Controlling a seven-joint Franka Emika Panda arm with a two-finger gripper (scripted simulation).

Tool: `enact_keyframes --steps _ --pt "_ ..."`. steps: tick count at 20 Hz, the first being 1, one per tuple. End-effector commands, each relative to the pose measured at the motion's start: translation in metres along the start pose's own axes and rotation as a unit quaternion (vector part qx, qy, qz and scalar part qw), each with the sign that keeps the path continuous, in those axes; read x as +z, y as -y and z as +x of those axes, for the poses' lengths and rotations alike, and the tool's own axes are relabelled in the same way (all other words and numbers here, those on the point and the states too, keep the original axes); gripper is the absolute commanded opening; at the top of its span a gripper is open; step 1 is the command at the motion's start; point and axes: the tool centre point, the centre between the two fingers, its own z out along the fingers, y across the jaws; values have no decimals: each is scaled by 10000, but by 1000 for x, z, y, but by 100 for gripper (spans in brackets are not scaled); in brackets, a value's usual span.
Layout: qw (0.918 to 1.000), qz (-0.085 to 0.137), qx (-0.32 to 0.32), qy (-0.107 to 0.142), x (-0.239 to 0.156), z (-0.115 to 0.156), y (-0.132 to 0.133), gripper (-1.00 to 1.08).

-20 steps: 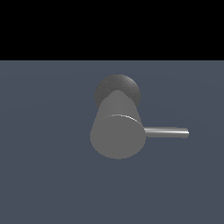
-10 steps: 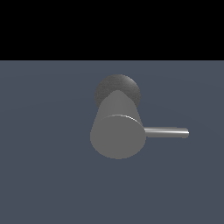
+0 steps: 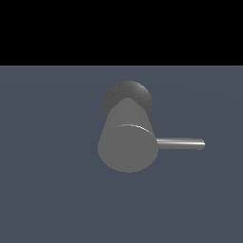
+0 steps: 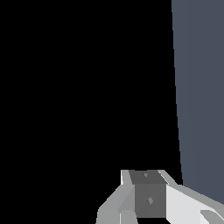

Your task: Turn on the faucet by rotating a designated handle.

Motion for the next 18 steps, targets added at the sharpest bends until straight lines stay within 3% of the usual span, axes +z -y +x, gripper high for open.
enact_keyframes --steps 1,5,9,13,18 --pt "9984 237 350 -373 -16 18 -18 -100" --pt "9895 541 946 -946 -40 41 -55 -100" --pt "9730 761 1584 -1497 -63 57 -100 -100" --pt "9490 893 2256 -2015 -84 65 -151 -100" --pt "9087 937 3129 -2599 -105 61 -222 -100"
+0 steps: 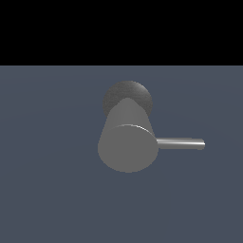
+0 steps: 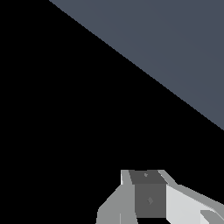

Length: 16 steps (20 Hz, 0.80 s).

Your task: Turn on the faucet by rotating a designated handle.

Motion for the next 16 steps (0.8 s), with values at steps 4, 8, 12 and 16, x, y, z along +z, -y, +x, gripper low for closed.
enact_keyframes --steps 4,8,12,16 --pt "9921 -74 990 -774 -28 41 -69 -100" --pt "9775 -217 1667 -1271 -49 59 -123 -100" --pt "9608 -375 2199 -1644 -67 66 -168 -100" --pt "9457 -514 2583 -1903 -81 67 -201 -100"
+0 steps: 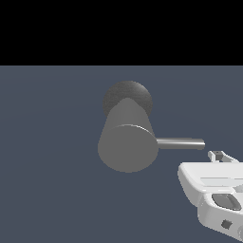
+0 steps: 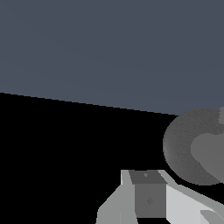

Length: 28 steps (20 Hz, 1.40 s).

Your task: Turn on the faucet by rotating a designated handle.

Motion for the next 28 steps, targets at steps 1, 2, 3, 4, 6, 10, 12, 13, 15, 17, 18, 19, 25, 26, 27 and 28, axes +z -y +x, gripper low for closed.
enact_keyframes --steps 1,2,3,4,6,10,12,13,15,17,18,19,25,26,27,28 --pt "9996 -83 221 -170 -4 12 -16 -100" --pt "9993 -111 286 -218 -5 15 -21 -100" --pt "9990 -137 344 -259 -7 18 -26 -100" --pt "9987 -159 393 -294 -7 20 -30 -100" --pt "9982 -188 462 -345 -9 23 -35 -100" --pt "9979 -189 483 -376 -10 25 -36 -100" --pt "9981 -202 476 -343 -9 23 -37 -100" --pt "9981 -220 480 -318 -7 21 -39 -100" --pt "9980 -278 509 -260 -4 17 -46 -100" --pt "9977 -346 552 -206 -1 12 -54 -100" --pt "9975 -370 569 -189 0 11 -57 -100" --pt "9974 -388 581 -177 1 10 -59 -100" --pt "9973 -401 590 -168 2 9 -61 -100" --pt "9973 -401 590 -168 2 6 -60 -100" --pt "9973 -401 590 -168 2 3 -60 -100" --pt "9973 -401 590 -168 2 -1 -59 -100"
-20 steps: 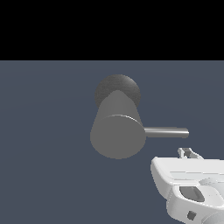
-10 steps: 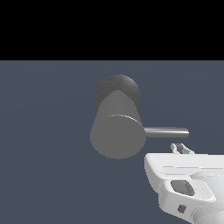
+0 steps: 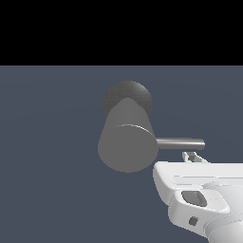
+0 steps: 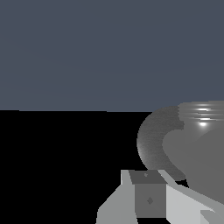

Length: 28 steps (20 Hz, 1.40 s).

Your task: Turn on the faucet by rotating a designated handle.

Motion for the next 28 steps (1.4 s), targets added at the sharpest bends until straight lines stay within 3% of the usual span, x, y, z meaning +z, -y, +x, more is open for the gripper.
enact_keyframes --steps 1,16,17,18,28 --pt "10000 1 -2 0 0 -8 1 -100" --pt "10000 -1 -2 0 0 -57 5 -100" --pt "10000 -1 -2 0 0 -57 5 -100" --pt "9999 25 16 -166 -1 -35 11 -100" --pt "9999 13 9 -101 0 -70 1 -100"
